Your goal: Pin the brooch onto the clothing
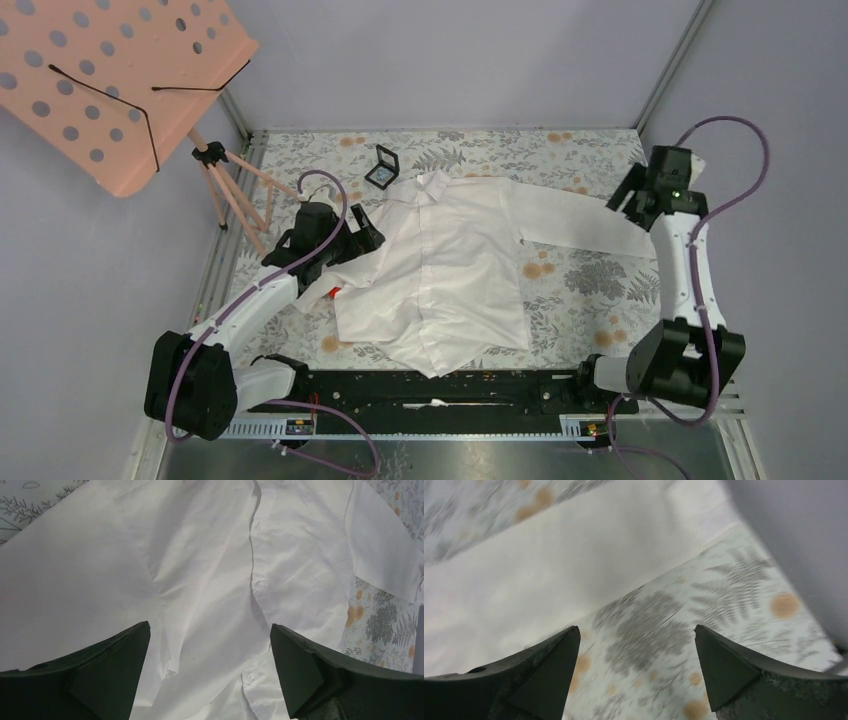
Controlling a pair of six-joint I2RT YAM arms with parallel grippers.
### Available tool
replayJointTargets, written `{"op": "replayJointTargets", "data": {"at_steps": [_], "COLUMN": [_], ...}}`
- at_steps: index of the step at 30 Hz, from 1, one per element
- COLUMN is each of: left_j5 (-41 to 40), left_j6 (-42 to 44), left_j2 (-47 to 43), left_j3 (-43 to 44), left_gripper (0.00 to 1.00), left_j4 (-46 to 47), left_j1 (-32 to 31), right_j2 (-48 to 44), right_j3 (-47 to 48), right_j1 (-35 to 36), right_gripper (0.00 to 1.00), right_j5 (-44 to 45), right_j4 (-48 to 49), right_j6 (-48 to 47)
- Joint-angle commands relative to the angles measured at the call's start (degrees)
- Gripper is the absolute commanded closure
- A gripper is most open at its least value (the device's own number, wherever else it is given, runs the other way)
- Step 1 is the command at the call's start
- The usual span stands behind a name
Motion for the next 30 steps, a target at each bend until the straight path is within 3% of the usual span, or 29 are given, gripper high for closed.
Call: {"op": "replayJointTargets", "data": {"at_steps": [1,6,11,17,26,30], "left_j5": [-1.64,-2.43,-4.54,-4.80,-4.75,-4.35], "left_j6": [-2.36,-2.71,-1.88,-1.30,-1.67,-1.91], "left_j2": [-0.13,-0.94,-0.87,0.45,2.12,2.63], "left_j3": [-1.36,-1.26,0.38,3.04,5.37,5.63], "left_gripper": [0.01,0.01,0.01,0.01,0.01,0.01], "left_j4": [3.72,2.72,-0.20,-3.05,-3.74,-3.76], "left_j1": [0.05,0.07,0.14,0.31,0.32,0.31], "right_j2": [-6.64,-11.01,-14.88,-16.77,-17.40,-18.14], "right_j3": [-9.14,-22.07,-33.57,-42.23,-43.03,-42.26], "right_j1": [10.89,23.56,30.79,32.29,32.38,32.46], "right_gripper": [0.09,0.12,0.13,0.22,0.48,0.52], "right_j5": [-19.29,-30.87,-37.73,-40.95,-40.59,-39.68], "right_j4": [-1.10,1.49,7.12,11.70,11.46,10.44], "right_j6": [2.21,7.42,11.71,13.32,12.93,13.11]}}
